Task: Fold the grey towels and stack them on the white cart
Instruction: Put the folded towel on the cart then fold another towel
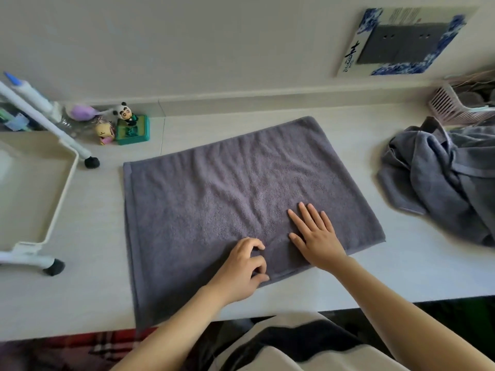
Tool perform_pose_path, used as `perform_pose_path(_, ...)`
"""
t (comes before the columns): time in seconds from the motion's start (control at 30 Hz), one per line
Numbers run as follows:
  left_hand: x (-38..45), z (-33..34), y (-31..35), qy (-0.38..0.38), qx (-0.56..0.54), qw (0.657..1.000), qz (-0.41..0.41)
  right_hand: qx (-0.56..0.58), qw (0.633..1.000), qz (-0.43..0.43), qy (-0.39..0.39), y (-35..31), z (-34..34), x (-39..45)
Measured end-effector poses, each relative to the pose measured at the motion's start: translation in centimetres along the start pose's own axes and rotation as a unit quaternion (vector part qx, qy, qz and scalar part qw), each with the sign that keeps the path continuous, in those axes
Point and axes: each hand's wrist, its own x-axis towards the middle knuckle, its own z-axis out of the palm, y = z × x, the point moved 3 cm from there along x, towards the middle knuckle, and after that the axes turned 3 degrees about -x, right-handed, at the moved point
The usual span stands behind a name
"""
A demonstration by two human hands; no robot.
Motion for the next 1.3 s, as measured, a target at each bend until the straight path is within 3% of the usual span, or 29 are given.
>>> perform_pose_path(0.1, -0.2, -0.2, -0.2, -0.024, 0.006, 1.000, 0.007, -0.007, 1.000, 0.004, 0.000, -0.2, 0.1, 0.0)
perform_pose_path(0.23, 0.1, -0.5, -1.0, 0.065, 0.079, 0.995, -0.001, 0.015, 0.999, 0.020, 0.038, -2.8, -0.5, -0.1)
perform_pose_path(0.33, -0.5, -0.3, -2.3, 0.013, 0.204, 0.976, -0.079, 0.004, 0.999, -0.013, 0.053, -4.9, 0.7, -1.4)
perform_pose_path(0.43, -2.8, -0.5, -3.5, 0.009, 0.246, 0.957, -0.155, -0.018, 0.998, 0.017, 0.053, -4.7, 1.2, -2.2)
perform_pose_path(0.63, -5.8, -2.4, -5.6, 0.092, 0.226, 0.924, -0.294, -0.025, 0.996, 0.072, 0.035, -6.7, 0.8, -1.1)
perform_pose_path(0.8, -6.8, -3.6, -6.9, 0.093, 0.236, 0.917, -0.307, -0.022, 0.998, -0.043, 0.035, -11.7, 1.9, 0.1)
perform_pose_path(0.9, -10.4, -5.0, -9.3, 0.108, 0.226, 0.904, -0.348, -0.037, 0.998, -0.042, 0.039, -11.8, 2.3, 0.2)
perform_pose_path(1.13, -11.8, -7.4, -10.7, 0.161, 0.103, 0.947, -0.257, -0.050, 0.998, -0.033, 0.033, -10.7, 1.2, 3.1)
perform_pose_path(1.23, -11.6, -9.0, -11.1, 0.239, 0.082, 0.908, -0.334, -0.010, 0.999, -0.017, 0.050, -12.5, -0.5, 3.7)
perform_pose_path(1.3, -11.6, -9.9, -11.9, 0.250, 0.054, 0.870, -0.422, 0.039, 0.992, -0.079, 0.086, -15.9, -1.2, 3.0)
